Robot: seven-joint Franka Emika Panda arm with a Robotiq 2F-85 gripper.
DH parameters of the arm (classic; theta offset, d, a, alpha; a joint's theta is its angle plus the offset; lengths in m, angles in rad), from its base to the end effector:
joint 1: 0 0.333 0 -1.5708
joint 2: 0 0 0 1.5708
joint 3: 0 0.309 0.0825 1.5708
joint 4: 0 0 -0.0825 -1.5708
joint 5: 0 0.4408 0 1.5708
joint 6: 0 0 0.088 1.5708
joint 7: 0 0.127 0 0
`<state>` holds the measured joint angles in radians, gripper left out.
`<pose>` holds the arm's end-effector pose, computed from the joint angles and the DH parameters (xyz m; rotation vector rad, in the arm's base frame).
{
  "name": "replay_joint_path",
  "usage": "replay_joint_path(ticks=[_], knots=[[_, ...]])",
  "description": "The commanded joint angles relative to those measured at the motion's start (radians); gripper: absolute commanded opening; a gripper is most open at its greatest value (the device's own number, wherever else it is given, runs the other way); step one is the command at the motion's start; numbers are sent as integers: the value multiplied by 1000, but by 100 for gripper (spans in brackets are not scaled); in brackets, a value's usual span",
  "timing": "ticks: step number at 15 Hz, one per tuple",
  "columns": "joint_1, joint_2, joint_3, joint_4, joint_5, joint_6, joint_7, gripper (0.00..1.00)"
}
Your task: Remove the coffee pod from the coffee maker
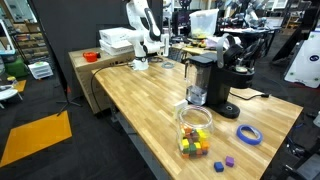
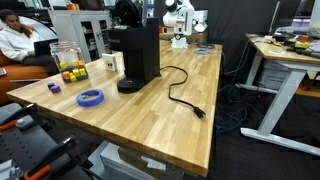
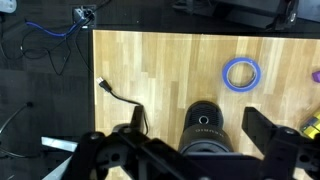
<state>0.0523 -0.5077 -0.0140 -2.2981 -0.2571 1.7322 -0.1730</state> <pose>0.4521 -0.0113 0.4991 2.8735 0.3789 -0.1077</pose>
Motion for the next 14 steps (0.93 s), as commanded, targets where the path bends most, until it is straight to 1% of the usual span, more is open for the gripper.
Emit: replay_joint_path(ticks=[1, 10, 14], knots=[[-4, 12, 5, 10, 2, -2, -2, 100], [-5, 14, 3, 18, 3, -3, -2, 100], [21, 28, -8, 31, 92, 22, -27, 100]])
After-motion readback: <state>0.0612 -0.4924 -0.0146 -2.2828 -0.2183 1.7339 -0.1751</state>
